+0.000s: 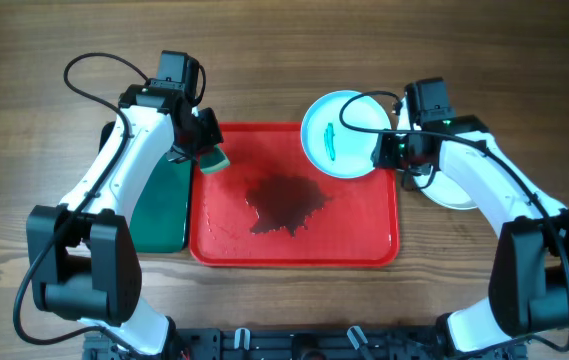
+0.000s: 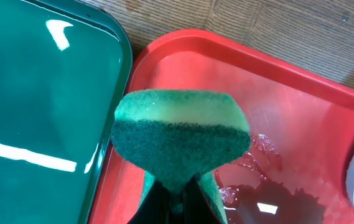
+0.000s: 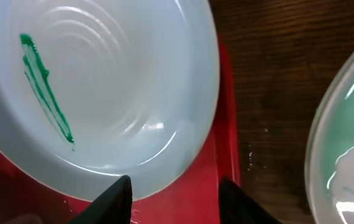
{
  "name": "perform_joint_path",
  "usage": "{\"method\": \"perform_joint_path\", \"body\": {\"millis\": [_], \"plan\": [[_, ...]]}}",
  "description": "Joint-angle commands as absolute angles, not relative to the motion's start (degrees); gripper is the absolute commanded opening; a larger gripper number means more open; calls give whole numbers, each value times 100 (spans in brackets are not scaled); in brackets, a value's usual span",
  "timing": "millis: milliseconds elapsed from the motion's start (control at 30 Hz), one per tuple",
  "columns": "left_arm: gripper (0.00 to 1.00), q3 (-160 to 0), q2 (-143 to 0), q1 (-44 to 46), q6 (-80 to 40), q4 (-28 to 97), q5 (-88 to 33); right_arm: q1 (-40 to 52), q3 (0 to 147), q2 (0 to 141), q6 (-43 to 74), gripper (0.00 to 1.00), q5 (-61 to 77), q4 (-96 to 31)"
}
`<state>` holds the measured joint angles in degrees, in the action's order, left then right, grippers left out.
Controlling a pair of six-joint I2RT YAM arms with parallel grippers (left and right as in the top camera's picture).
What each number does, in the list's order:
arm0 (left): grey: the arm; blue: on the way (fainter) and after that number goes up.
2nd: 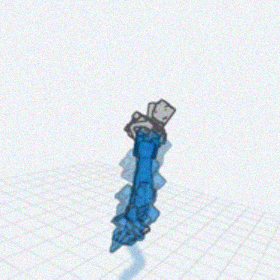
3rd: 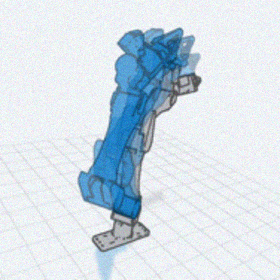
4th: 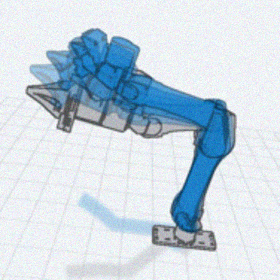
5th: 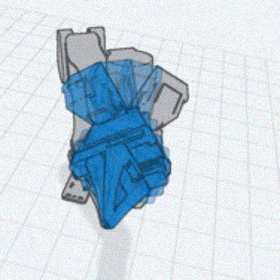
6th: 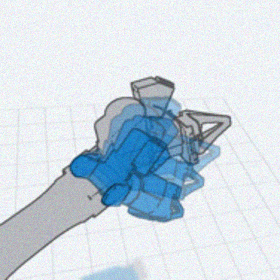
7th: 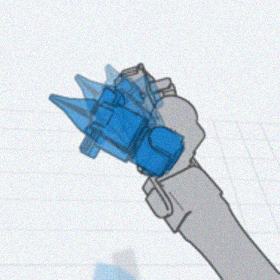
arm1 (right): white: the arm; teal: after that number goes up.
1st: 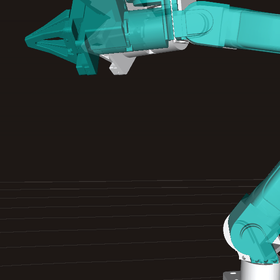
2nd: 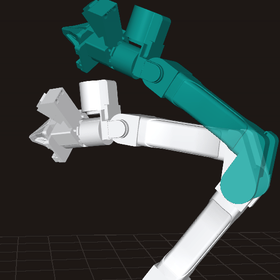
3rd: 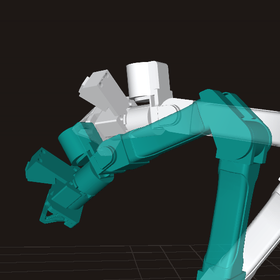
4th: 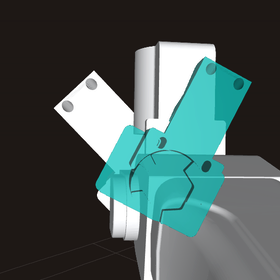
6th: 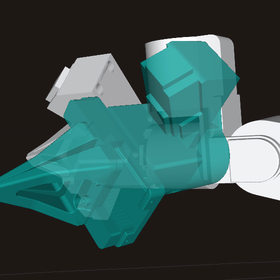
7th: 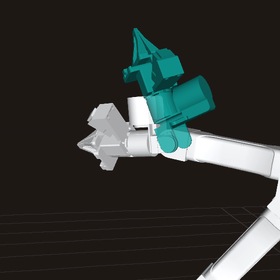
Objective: Clean dirty plates on tray and stack at the side
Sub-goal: 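Grip the last plate rim with right gripper and pull it to tray center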
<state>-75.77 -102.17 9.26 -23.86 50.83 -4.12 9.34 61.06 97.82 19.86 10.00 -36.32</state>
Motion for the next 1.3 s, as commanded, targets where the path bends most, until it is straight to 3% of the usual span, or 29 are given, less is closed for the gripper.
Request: {"method": "perform_joint_path", "body": {"millis": [0,233,333,400,567,667,700,833,1000,1067,1100,1133,1267], "plan": [[4,-7607,-10202,926,-2425,5081,-351,1013,6136,9843,2259,41,784,-3601],[4,-7607,-10202,926,-2423,5074,-351,1131,5841,10073,2412,33,569,-3382],[4,-7607,-10202,926,-2423,5070,-351,1160,5837,10226,2408,22,574,-3391],[4,-7607,-10202,926,-2423,5070,-351,1323,5839,10245,2394,6,593,-3411],[4,-7607,-10202,926,-2423,5065,-351,2123,5933,10200,2373,4,725,-4191],[4,-7607,-10202,926,-2423,5063,-351,2200,6132,10178,1555,42,749,-4125],[4,-7607,-10202,926,-2421,5065,-351,2174,6141,10178,1092,50,703,-3887],[4,-7607,-10202,926,-2423,5065,-351,2134,6139,10189,-211,56,681,-2895],[4,-7607,-10202,926,-2423,5068,-353,2134,6139,10617,-521,43,794,-2604],[4,-7607,-10202,926,-2423,5068,-353,2134,6139,10860,-541,34,1022,-2714],[4,-7607,-10202,926,-2423,5068,-353,2134,6139,10903,-532,23,1072,-2746],[4,-7607,-10202,926,-2423,5068,-353,2134,6141,10901,-423,5,1096,-2770],[4,-7607,-10202,926,-2423,5118,-355,2137,6379,10766,655,4,1490,-3450]]}}
